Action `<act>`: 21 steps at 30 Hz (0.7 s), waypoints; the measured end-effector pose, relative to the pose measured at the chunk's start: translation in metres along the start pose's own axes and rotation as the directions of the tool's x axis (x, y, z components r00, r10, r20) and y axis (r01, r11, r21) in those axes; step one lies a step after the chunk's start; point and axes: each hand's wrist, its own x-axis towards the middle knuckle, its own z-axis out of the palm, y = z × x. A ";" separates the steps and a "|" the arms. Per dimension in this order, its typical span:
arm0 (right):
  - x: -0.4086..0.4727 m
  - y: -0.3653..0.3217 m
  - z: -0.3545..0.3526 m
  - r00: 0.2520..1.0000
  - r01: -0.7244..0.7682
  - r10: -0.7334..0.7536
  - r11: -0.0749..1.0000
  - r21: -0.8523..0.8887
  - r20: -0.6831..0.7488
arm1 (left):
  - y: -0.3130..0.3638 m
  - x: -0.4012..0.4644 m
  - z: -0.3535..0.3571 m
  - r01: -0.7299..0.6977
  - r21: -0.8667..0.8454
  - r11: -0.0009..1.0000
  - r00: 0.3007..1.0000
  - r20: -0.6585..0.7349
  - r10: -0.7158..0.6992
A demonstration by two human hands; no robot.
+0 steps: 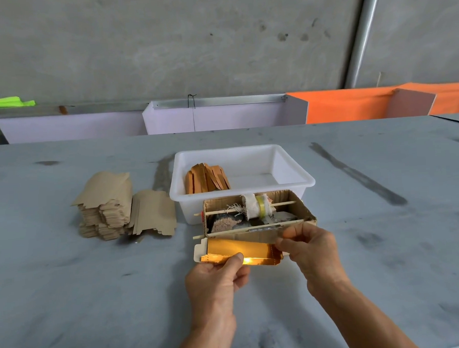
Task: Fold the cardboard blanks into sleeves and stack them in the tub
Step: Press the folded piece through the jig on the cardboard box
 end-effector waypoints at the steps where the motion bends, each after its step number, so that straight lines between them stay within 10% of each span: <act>1: 0.001 0.001 0.000 1.000 -0.004 0.004 1.000 -0.001 0.003 | 0.000 0.000 0.000 0.002 -0.001 1.000 1.000 -0.003 -0.002; 21: -0.055 -0.004 0.005 0.965 -0.045 -0.062 0.917 0.397 0.253 | 0.001 -0.017 0.008 0.050 -0.134 0.990 0.996 0.080 -0.039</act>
